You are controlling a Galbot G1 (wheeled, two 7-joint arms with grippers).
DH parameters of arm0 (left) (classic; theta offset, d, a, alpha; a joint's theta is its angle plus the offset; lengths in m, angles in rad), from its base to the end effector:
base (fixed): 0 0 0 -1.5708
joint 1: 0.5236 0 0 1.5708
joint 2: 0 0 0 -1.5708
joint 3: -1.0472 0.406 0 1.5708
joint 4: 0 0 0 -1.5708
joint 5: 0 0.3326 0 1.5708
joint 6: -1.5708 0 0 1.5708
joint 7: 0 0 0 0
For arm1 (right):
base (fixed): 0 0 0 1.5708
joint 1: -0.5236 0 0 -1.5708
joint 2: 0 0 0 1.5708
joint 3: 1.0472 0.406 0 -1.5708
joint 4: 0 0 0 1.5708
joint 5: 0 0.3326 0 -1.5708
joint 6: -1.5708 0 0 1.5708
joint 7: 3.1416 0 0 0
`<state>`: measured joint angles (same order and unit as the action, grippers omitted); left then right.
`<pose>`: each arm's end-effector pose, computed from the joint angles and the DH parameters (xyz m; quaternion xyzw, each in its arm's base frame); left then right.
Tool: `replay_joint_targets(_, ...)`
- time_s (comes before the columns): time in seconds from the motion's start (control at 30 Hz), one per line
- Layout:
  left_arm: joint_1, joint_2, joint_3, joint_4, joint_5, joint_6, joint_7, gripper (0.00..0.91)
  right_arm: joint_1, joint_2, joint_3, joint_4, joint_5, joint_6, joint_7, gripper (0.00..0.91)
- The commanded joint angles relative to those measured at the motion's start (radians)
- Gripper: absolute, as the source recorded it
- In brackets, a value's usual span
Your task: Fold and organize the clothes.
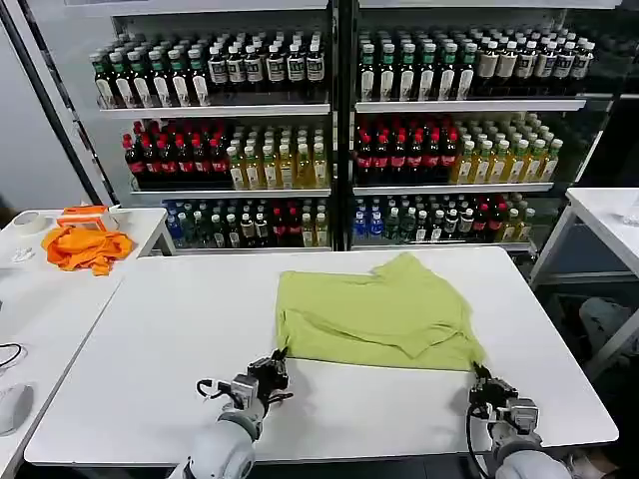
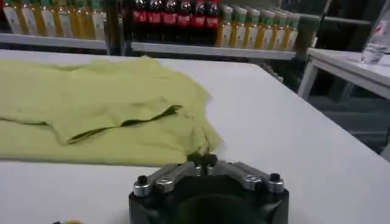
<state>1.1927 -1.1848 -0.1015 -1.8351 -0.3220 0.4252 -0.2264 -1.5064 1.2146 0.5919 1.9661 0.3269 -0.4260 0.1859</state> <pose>0.2397 -0.0017 -0.3840 -0.1285 -0.9649 -0.0621 0.2205 0.1623 -0.1165 -0.3627 -0.0556 -0.9684 0.0429 0.2394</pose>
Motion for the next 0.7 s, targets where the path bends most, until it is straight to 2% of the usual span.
replay_joint_targets(0.03,0.236,0.023,-0.085,-0.208,0.003,0.001,0.000,0.020,-0.190,0.009,0.021,0.169,-0.015,0.005,0.003,0.000)
replay_joint_targets(0.23,0.423,0.062,-0.172,-0.351,0.011,-0.004,-0.003,0.020,-0.362,0.013,0.045,0.278,-0.051,0.009,-0.002,0.000)
replay_joint_targets(0.33,0.499,0.074,-0.204,-0.406,0.027,-0.007,-0.004,0.020,-0.416,0.018,0.047,0.321,-0.083,-0.013,-0.004,0.000)
replay_joint_targets(0.37,0.525,0.077,-0.209,-0.437,0.032,-0.006,-0.004,0.020,-0.427,0.018,0.049,0.345,-0.092,-0.020,-0.002,0.564)
replay_joint_targets(0.4,0.531,0.078,-0.211,-0.445,0.036,-0.003,-0.003,0.020,-0.431,0.018,0.052,0.353,-0.094,-0.021,-0.003,0.907)
replay_joint_targets(0.43,0.542,0.082,-0.213,-0.459,0.042,0.000,-0.005,0.423,-0.433,0.019,0.055,0.361,-0.095,-0.021,-0.003,0.907)
replay_joint_targets(0.47,0.556,0.087,-0.217,-0.466,0.053,0.007,-0.008,0.786,-0.430,0.016,0.067,0.385,-0.096,-0.022,-0.002,0.907)
replay_joint_targets(0.5,0.558,0.093,-0.222,-0.476,0.054,0.008,-0.008,0.907,-0.425,0.011,0.075,0.397,-0.094,-0.022,-0.003,0.907)
replay_joint_targets(0.63,0.510,0.129,-0.248,-0.489,0.048,0.026,0.000,0.907,-0.368,-0.019,0.109,0.425,-0.069,-0.027,0.001,0.907)
replay_joint_targets(0.7,0.452,0.159,-0.267,-0.474,0.022,0.033,0.000,0.907,-0.269,-0.054,0.122,0.402,-0.024,-0.033,0.018,0.907)
